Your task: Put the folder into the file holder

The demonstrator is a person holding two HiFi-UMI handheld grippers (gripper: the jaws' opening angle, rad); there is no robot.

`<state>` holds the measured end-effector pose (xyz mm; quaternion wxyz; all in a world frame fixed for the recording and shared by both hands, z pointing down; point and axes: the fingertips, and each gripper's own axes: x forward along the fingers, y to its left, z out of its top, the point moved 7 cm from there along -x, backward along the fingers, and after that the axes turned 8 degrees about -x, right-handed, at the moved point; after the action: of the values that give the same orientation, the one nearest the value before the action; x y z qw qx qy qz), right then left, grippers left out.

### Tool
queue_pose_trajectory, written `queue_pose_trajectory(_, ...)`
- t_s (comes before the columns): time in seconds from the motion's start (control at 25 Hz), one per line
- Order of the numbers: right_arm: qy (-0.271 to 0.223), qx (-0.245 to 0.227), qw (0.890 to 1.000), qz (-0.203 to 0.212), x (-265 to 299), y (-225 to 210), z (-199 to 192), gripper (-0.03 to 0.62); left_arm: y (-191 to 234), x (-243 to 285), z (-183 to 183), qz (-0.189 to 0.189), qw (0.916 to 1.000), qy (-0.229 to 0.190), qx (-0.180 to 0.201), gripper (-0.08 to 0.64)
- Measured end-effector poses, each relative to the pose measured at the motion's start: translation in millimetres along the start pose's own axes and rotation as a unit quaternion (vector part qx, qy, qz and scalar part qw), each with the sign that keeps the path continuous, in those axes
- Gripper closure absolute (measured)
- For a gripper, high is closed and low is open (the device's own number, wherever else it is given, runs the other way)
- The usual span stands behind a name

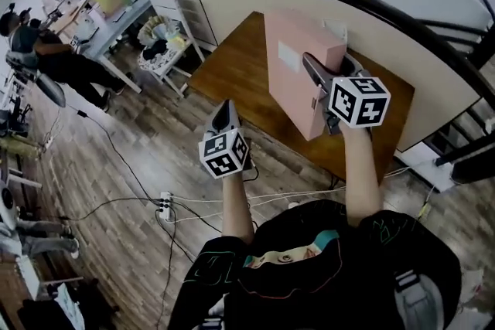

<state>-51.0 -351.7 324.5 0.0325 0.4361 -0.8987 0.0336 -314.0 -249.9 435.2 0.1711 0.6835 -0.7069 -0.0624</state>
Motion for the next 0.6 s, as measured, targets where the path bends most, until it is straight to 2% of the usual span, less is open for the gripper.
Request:
queue_pose_trajectory(0.24,-0.015,0.004,0.997,-0.076,-54.9,-46.7,9.8,0.305,-55.8,30.0,-12.9,-0.072,0.9970,0.023,0.016,0.560)
queue_pose_trajectory(0.44,-0.033,0.002,0.993,-0.110,-86.2,-69.1,23.5,0.305,-85.7,54.3,-19.5,-0.109,0.9932,0.037,0.018,0.560)
queue_pose_trajectory(0.6,-0.028,-0.010,0.990,-0.140,-103.2,-79.7,28.7,0.305,-106.9,62.3,-23.2,-0.135,0.9898,0.042,0.018,0.560)
